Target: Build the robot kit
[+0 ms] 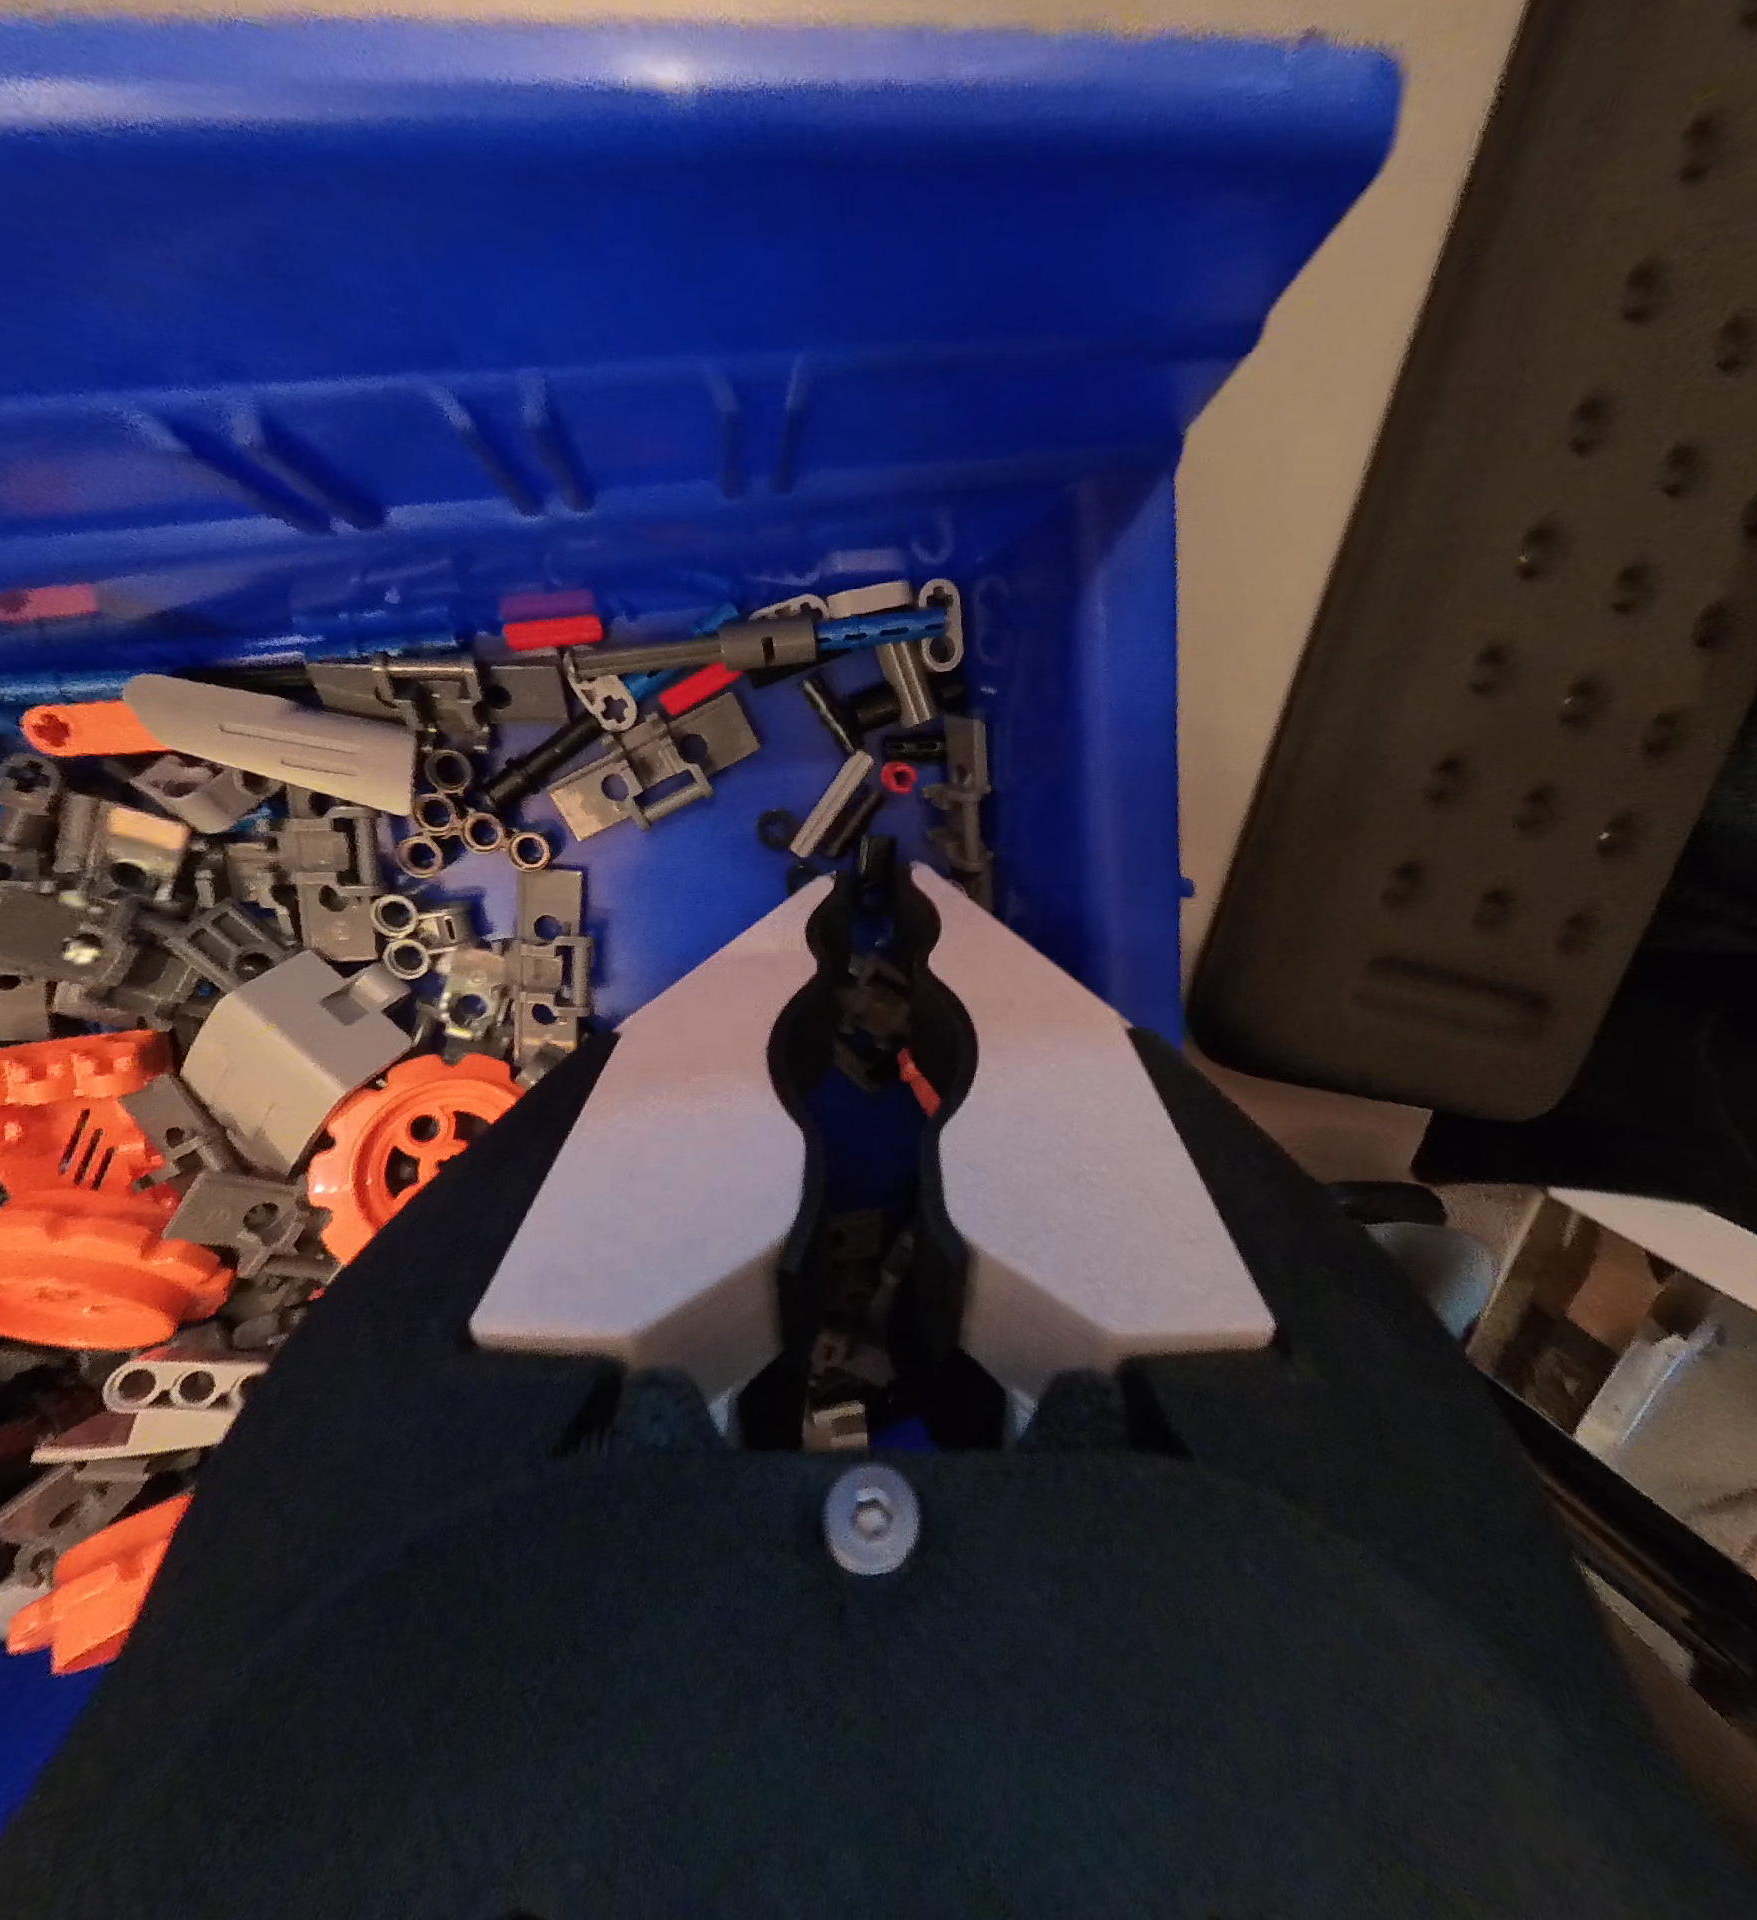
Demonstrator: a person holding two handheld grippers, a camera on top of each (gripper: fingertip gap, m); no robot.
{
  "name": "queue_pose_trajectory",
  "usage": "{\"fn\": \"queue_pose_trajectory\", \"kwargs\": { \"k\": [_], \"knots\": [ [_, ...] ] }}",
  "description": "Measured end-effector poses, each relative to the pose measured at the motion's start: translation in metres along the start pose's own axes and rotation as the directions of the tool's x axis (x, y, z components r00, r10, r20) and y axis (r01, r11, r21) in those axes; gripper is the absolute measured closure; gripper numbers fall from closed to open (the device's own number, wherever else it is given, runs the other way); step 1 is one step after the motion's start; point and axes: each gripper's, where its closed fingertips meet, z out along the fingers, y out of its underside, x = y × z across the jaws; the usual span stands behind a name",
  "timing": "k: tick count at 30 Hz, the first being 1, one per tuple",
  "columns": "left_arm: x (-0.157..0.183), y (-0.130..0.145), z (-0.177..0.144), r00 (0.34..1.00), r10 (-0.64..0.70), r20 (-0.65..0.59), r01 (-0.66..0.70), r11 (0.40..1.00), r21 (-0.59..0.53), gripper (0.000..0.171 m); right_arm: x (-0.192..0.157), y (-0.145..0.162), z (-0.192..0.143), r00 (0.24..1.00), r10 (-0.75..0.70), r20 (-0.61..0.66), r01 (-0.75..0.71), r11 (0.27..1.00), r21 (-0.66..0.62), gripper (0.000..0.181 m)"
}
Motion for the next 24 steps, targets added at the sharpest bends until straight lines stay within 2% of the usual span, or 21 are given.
{"fn": "queue_pose_trajectory", "kwargs": {
  "k": [1, 3, 5, 7, 9, 11, 14, 15, 16, 18, 19, 20, 22, 24],
  "knots": [
    [-0.001, -0.003, -0.005, 1.000, 0.000, 0.009, 0.000, 1.000, 0.018, 0.167, 0.000, -0.001, -0.001, 1.000, -0.005, -0.002, 0.005, 1.000, 0.001, 0.164],
    [0.000, -0.013, -0.023, 1.000, -0.025, -0.001, 0.025, 0.997, 0.072, 0.167, 0.000, -0.007, -0.007, 1.000, -0.017, -0.013, 0.017, 1.000, 0.007, 0.164],
    [-0.002, -0.033, -0.055, 0.999, -0.040, 0.018, 0.036, 0.985, 0.169, 0.167, 0.002, -0.013, -0.015, 0.999, -0.027, -0.030, 0.028, 0.999, 0.020, 0.164],
    [0.006, -0.062, -0.083, 0.999, -0.012, 0.045, 0.000, 0.967, 0.256, 0.167, 0.004, -0.017, -0.025, 0.998, -0.032, -0.050, 0.033, 0.999, 0.029, 0.164],
    [0.025, -0.096, -0.093, 0.999, 0.033, 0.033, -0.042, 0.951, 0.306, 0.167, 0.007, -0.017, -0.034, 0.997, -0.033, -0.070, 0.035, 0.999, 0.034, 0.164],
    [0.046, -0.130, -0.079, 0.998, 0.061, 0.017, -0.063, 0.948, 0.312, 0.167, 0.009, -0.016, -0.040, 0.996, -0.031, -0.086, 0.035, 0.999, 0.037, 0.164],
    [0.076, -0.175, -0.039, 0.998, 0.065, -0.028, -0.052, 0.943, 0.328, 0.167, 0.013, -0.011, -0.046, 0.994, -0.025, -0.110, 0.029, 0.999, 0.036, 0.164],
    [0.084, -0.189, -0.026, 0.997, 0.047, -0.063, -0.023, 0.938, 0.345, 0.167, 0.015, -0.010, -0.048, 0.993, -0.021, -0.119, 0.026, 0.999, 0.038, 0.164],
    [0.079, -0.197, -0.011, 0.999, 0.000, -0.044, 0.015, 0.942, 0.335, 0.167, 0.016, -0.008, -0.050, 0.992, -0.014, -0.126, 0.019, 0.999, 0.041, 0.164],
    [0.077, -0.205, 0.018, 0.999, -0.035, -0.028, 0.041, 0.953, 0.299, 0.167, 0.019, -0.006, -0.057, 0.991, 0.011, -0.133, -0.003, 0.998, 0.060, 0.164],
    [0.071, -0.201, 0.033, 0.998, -0.057, 0.002, 0.055, 0.968, 0.245, 0.167, 0.021, -0.006, -0.061, 0.990, 0.029, -0.135, -0.019, 0.997, 0.075, 0.164],
    [0.067, -0.198, 0.043, 0.998, -0.050, 0.037, 0.042, 0.978, 0.202, 0.167, 0.023, -0.004, -0.065, 0.989, 0.042, -0.140, -0.030, 0.996, 0.082, 0.164],
    [0.068, -0.201, 0.056, 0.997, -0.072, 0.022, 0.067, 0.981, 0.183, 0.167, 0.026, 0.000, -0.070, 0.987, 0.049, -0.153, -0.038, 0.997, 0.073, 0.165],
    [0.068, -0.191, 0.072, 0.997, -0.069, 0.032, 0.066, 0.992, 0.105, 0.167, 0.028, 0.002, -0.072, 0.986, 0.049, -0.158, -0.039, 0.997, 0.065, 0.164]
  ]
}}
